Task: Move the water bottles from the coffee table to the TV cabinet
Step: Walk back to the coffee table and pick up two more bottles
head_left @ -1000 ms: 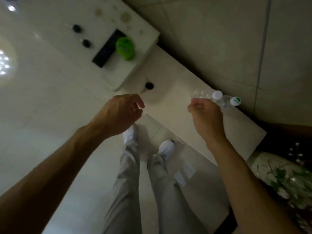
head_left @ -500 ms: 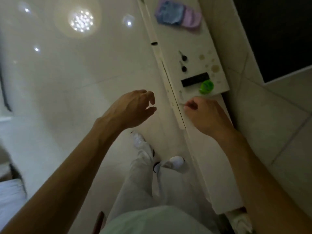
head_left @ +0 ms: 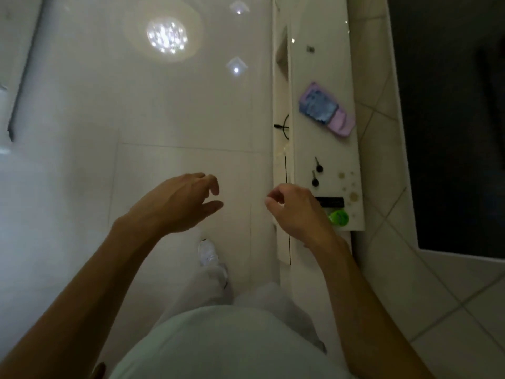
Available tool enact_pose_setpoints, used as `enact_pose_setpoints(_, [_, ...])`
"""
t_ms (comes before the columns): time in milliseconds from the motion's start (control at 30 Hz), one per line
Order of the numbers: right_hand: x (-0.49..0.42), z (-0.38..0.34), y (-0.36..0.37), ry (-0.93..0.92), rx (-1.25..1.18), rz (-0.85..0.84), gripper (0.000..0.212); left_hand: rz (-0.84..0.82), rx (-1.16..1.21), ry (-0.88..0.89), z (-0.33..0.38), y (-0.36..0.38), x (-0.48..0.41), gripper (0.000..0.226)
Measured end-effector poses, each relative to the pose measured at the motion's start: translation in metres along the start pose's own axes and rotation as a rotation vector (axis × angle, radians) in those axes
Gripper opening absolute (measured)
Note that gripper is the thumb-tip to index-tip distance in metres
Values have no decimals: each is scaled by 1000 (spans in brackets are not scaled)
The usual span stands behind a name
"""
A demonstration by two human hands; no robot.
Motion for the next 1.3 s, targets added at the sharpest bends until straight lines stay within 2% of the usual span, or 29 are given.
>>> enact_pose_setpoints(267, [-44, -87, -20, -156, 67, -21, 31, 117, 54, -114, -54, -64, 10, 36])
enact_pose_setpoints(433, [-87, -134, -37, -291, 184, -58, 31, 129, 84, -202, -78, -91, -1, 36])
enact_pose_setpoints(767, [-215, -226, -98, -512, 371, -270, 34, 120, 87, -380, -108, -183, -69, 39])
enact_pose_setpoints(1033, [-295, -310, -158, -688, 437, -240, 32, 270, 142, -475, -136, -260, -99, 39])
enact_pose_setpoints(1300, [-345, -389, -148, -804, 497, -318, 34, 326, 268, -569, -198, -291, -111, 38])
Point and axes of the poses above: each hand's wrist, its own x-axis away from the middle knuckle, its own y-axis out of the palm, z = x × y, the point moved 2 cm from there along -x, towards the middle knuckle, and after that the axes turned 6 degrees about y, right-handed, at the moved point
